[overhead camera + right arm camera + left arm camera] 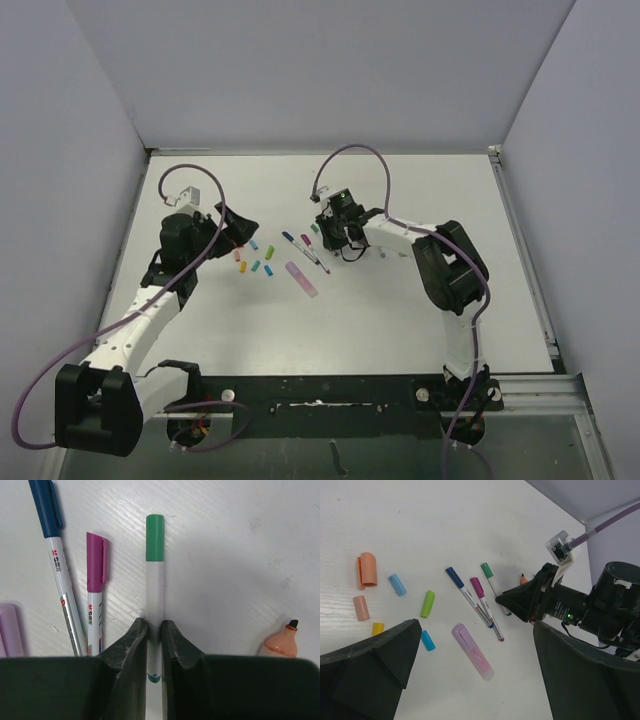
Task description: Open the pen caps
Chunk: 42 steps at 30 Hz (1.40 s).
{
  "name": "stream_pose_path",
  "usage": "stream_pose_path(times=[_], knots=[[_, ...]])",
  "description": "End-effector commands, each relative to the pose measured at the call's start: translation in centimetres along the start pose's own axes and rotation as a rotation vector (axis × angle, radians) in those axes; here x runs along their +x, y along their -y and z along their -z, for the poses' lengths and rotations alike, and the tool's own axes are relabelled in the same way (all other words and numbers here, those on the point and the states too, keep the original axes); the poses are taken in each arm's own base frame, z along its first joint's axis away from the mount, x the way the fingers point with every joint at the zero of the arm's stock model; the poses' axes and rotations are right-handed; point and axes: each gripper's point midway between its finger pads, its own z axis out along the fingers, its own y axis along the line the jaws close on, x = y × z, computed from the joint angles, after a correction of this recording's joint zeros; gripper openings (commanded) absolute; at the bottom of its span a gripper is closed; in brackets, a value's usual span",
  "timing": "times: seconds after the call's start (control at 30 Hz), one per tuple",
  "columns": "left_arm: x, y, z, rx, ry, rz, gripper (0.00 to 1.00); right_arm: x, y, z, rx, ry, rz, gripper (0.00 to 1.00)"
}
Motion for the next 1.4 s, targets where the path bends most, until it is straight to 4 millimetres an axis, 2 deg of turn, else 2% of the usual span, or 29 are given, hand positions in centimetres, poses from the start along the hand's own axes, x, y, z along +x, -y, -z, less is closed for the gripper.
stream_pose_path(times=[0.0, 0.1, 0.2, 0.43, 0.67, 1.03, 1.37], knots=[[-1.0, 2.2, -0.2, 0.086, 0.051, 0.013, 0.96, 1.2, 1.3, 0.4, 0.032, -0.019, -0.045, 0.00], [-0.2, 2.5, -0.9, 0.093, 0.041, 0.027, 0.95, -1.0, 1.1, 2.6, 0.032, 0.092, -0.027, 0.00], [0.7, 3.6, -1.8, 0.120, 0.036, 0.040, 0.94, -2.8, 0.0, 5.1, 0.015, 0.200, -0.003, 0.00], [3.3, 6.7, -4.5, 0.177, -0.024, 0.039, 0.94, -3.5, -3.3, 9.4, -0.070, 0.328, 0.016, 0.00], [4.8, 8.3, -6.6, 0.224, -0.061, 0.083, 0.92, -3.9, -7.0, 12.3, -0.124, 0.409, 0.060, 0.00], [5.6, 10.0, -7.0, 0.277, -0.081, 0.104, 0.85, -4.5, -10.0, 13.7, -0.176, 0.453, 0.110, 0.00], [6.2, 10.5, -6.6, 0.308, -0.088, 0.117, 0.66, -5.2, -10.7, 15.1, -0.189, 0.506, 0.125, 0.00]])
